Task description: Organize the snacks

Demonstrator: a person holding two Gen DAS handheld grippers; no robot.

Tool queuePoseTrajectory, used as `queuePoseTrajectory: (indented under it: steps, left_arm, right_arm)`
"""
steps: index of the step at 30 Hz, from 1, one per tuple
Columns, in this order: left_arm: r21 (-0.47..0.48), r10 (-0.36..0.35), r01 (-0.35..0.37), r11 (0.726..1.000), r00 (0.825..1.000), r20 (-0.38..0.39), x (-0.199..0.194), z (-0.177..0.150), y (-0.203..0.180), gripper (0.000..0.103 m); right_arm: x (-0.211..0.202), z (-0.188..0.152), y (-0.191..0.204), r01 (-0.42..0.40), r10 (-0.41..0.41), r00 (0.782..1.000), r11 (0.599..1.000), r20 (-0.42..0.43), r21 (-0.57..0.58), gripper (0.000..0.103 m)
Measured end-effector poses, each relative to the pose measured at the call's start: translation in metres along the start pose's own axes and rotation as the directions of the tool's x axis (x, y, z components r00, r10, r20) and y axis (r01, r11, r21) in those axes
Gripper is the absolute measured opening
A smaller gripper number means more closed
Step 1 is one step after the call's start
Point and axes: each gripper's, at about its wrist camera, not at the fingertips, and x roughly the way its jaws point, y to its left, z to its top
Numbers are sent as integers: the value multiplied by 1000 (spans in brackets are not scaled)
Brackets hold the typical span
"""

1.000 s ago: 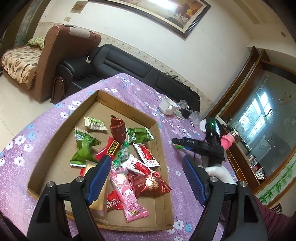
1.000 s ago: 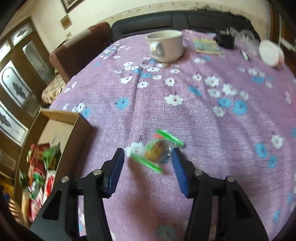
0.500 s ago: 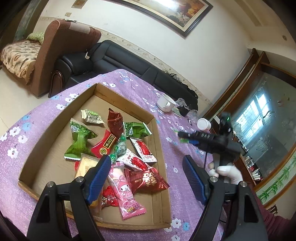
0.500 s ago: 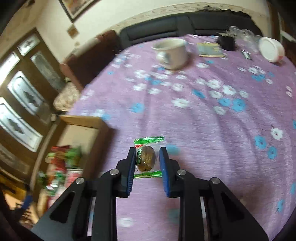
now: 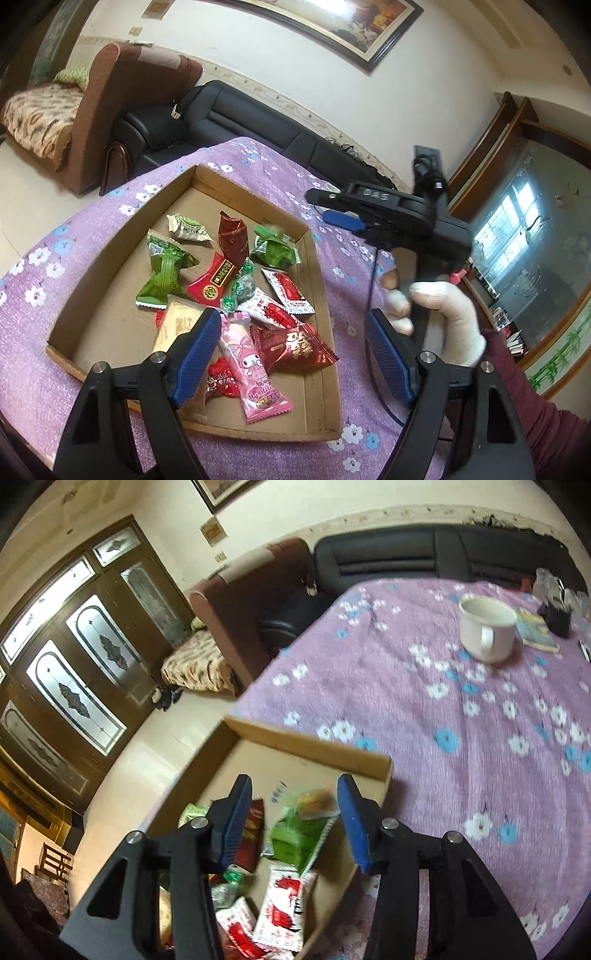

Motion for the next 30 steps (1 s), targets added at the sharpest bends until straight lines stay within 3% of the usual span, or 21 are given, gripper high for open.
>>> queuePoseTrajectory:
  steps: [6, 8, 10, 12, 14, 16, 18, 19, 21, 23, 25, 26, 30]
  left_arm:
    - [98, 72, -80, 992, 994, 86, -11, -1, -26, 80]
    - [171, 162, -195, 966, 969, 188, -25, -4, -48, 81]
    - [214, 240, -306, 928, 928, 287, -39, -7, -69, 84]
    - [209, 260, -348, 914, 898, 355, -52, -10, -84, 88]
    - [150, 266, -341, 928, 888, 375, -58, -14, -85, 95]
    - [31, 319, -347, 937, 890, 325, -52, -18, -74, 98]
    - [-16, 368, -379, 925, 887, 279, -44, -20, -68, 98]
    - [-23, 407, -418, 908, 869, 282, -44, -22, -69, 98]
    - [-14, 487, -514, 857, 802, 347, -52, -26, -82, 98]
    - [22, 519, -582, 813, 741, 425, -60, -29, -99, 100]
    - [41, 540, -629, 777, 697, 472, -64, -32, -113, 102]
    - [53, 542, -637, 769, 693, 475, -63, -32, -117, 102]
    - [96, 514, -593, 799, 758, 401, -51, -28, -119, 102]
  right_arm:
    - [-62, -25, 16, 115, -99, 989, 983, 114, -144, 55]
    - [-92, -43, 23, 155, -122, 974, 973, 192, -170, 65]
    - [-119, -62, 28, 213, -156, 946, 960, 284, -180, 80]
    - [-140, -82, 31, 260, -179, 912, 948, 369, -184, 94]
    - [-151, -97, 30, 275, -184, 898, 944, 400, -182, 96]
    - [-154, -110, 26, 257, -182, 916, 950, 357, -177, 96]
    - [-153, -122, 18, 226, -176, 937, 964, 302, -140, 96]
    - [-154, -129, 15, 217, -172, 940, 968, 295, -126, 96]
    - [-156, -144, 10, 229, -188, 937, 967, 293, -114, 96]
    - [-157, -154, 10, 247, -203, 937, 961, 282, -128, 96]
    - [-156, -163, 13, 255, -206, 941, 954, 268, -159, 96]
    - [-156, -167, 14, 251, -202, 943, 954, 265, -166, 96]
    - [-152, -172, 16, 229, -190, 953, 961, 234, -154, 96]
